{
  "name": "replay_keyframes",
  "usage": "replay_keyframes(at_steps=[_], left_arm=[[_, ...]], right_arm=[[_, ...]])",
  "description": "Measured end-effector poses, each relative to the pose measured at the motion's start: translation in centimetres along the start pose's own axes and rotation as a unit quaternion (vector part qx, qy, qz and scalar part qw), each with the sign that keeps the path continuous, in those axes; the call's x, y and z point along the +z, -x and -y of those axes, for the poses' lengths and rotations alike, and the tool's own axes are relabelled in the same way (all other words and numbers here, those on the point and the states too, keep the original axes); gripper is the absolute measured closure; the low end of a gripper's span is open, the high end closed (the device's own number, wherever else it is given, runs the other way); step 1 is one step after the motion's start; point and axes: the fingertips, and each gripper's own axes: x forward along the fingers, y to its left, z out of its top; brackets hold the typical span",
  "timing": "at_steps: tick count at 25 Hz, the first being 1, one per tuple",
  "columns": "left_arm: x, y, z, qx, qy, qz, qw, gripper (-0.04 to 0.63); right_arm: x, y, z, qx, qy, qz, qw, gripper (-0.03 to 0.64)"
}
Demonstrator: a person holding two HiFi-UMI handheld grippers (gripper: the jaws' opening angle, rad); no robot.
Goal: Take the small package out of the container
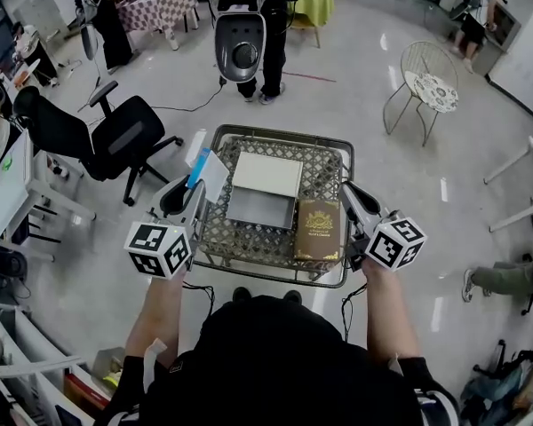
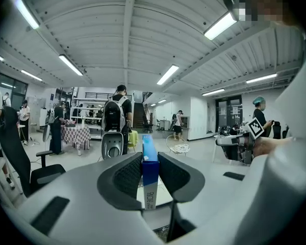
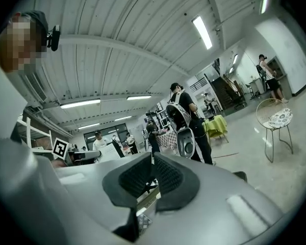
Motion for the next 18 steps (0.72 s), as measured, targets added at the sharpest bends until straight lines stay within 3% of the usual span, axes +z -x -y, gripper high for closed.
replay_keyframes(at_steps=[11,18], left_arm=[[4.4,1.4,-2.5,-0.015,0.000,0.059,0.9981,0.497],[3.2,2.6,-2.7,-0.003,0.010,0.068,0.9976,0.497]], right_arm=[[3.8,-1.2,-4.8,0.000,0.056,0.041,0.998,0.607],[4.0,-1.2,-6.2,-0.003,0.093,0.046,0.995,0.607]])
